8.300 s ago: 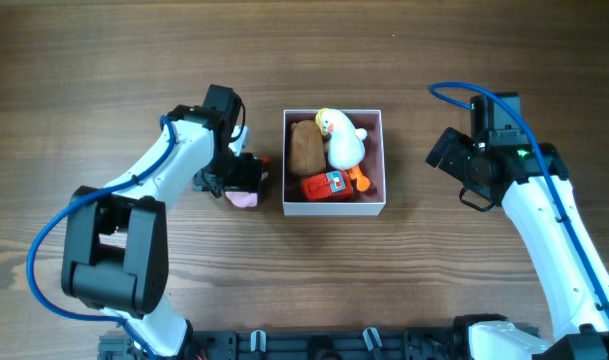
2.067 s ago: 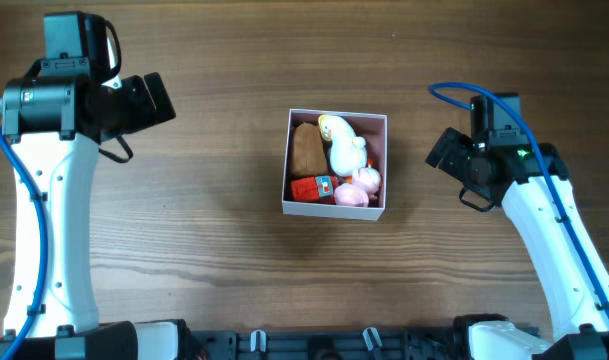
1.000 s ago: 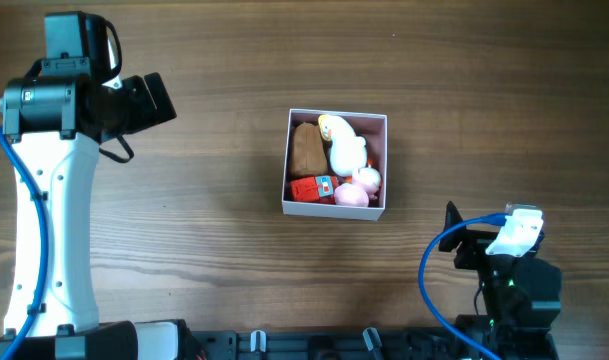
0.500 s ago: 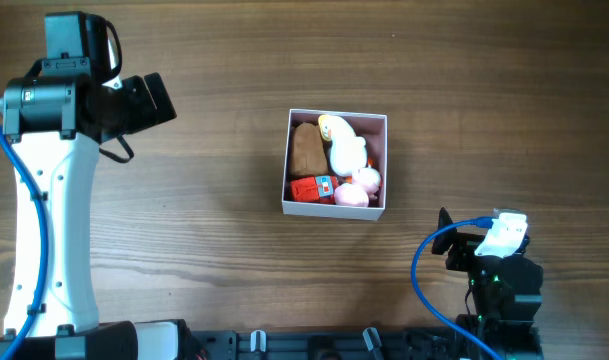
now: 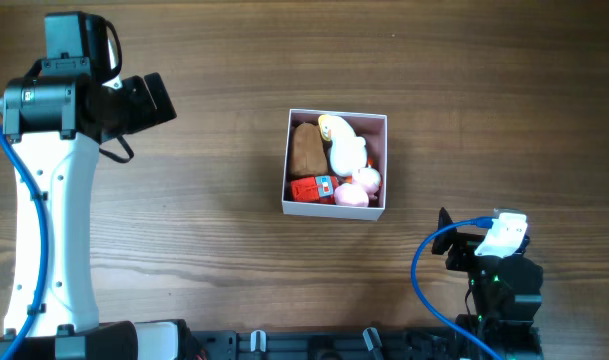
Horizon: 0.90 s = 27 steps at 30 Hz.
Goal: Pack container
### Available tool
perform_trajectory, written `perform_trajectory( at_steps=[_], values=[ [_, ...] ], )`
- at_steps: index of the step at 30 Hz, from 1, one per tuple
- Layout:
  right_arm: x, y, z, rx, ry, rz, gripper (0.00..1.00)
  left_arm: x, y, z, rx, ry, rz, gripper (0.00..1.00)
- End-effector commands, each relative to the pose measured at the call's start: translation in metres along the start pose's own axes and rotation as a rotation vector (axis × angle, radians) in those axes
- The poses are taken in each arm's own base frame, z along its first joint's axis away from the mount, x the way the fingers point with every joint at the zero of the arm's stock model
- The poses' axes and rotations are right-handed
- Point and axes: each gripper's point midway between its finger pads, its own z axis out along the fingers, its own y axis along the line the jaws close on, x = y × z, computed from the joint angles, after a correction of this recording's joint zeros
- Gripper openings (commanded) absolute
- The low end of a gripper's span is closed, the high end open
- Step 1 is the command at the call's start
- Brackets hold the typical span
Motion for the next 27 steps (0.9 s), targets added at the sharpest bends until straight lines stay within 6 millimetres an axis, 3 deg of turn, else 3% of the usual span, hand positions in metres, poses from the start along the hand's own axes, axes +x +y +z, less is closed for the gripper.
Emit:
perform_trajectory(
  at_steps=[1,6,10,15,19,23,27],
  values=[
    [0.001,0.002,0.0,-0.016,-0.005,0.02,1.0,0.005,-0.012,-0.028,0.046,-0.068,0.024,1.0],
    [0.001,0.002,0.0,-0.016,-0.005,0.02,0.99,0.025,-0.014,-0.08,0.11,-0.303,0.116,1.0],
    [0.001,0.002,0.0,-0.016,-0.005,0.02,1.0,0.045,-0.01,-0.085,0.224,-0.536,0.091,1.0],
    [0.001,0.002,0.0,-0.016,-0.005,0.02,0.99,0.103,0.008,-0.041,0.285,-0.695,0.07,1.0],
    [0.001,0.002,0.0,-0.016,-0.005,0.02,1.0,0.134,0.012,-0.006,0.317,-0.727,0.072,1.0],
    [0.001,0.002,0.0,-0.016,-0.005,0.02,0.99,0.154,0.008,0.027,0.362,-0.724,0.086,1.0],
    [0.001,0.002,0.0,-0.017,-0.005,0.02,1.0,0.161,0.007,0.042,0.368,-0.702,0.093,1.0]
  ],
)
